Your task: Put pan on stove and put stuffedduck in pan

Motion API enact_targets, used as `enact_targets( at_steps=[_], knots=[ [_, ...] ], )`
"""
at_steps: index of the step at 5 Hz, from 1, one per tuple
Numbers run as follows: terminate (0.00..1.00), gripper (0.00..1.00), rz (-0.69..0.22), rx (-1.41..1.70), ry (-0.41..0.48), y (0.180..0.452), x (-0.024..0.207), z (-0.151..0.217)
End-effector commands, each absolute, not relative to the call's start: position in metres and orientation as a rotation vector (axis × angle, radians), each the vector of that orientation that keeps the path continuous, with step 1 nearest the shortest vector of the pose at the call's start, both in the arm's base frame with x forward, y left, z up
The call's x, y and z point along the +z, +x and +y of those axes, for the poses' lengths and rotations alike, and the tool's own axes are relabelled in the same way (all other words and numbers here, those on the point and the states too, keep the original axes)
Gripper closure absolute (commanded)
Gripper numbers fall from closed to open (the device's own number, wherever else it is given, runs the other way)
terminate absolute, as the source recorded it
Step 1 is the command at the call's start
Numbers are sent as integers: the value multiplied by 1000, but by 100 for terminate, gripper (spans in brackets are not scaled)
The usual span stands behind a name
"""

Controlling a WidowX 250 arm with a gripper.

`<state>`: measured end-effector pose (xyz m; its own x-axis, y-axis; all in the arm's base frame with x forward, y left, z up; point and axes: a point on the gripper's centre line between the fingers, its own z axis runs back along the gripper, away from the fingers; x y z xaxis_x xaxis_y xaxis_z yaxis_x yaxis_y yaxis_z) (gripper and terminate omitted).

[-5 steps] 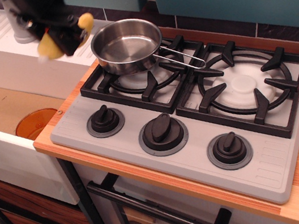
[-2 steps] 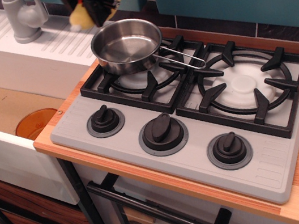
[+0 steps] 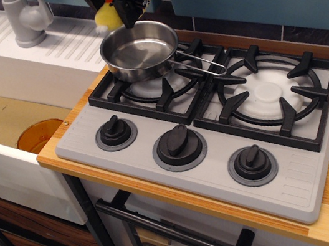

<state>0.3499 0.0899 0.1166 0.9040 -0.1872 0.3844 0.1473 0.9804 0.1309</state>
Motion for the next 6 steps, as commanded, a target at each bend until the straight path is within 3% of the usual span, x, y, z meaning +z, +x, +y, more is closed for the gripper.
enact_targets(
  at_steps=[1, 6],
  knots=[
    [0, 0, -459, -174, 117, 361, 136, 86],
    [0, 0, -457, -163, 155, 361, 151, 76]
  ],
)
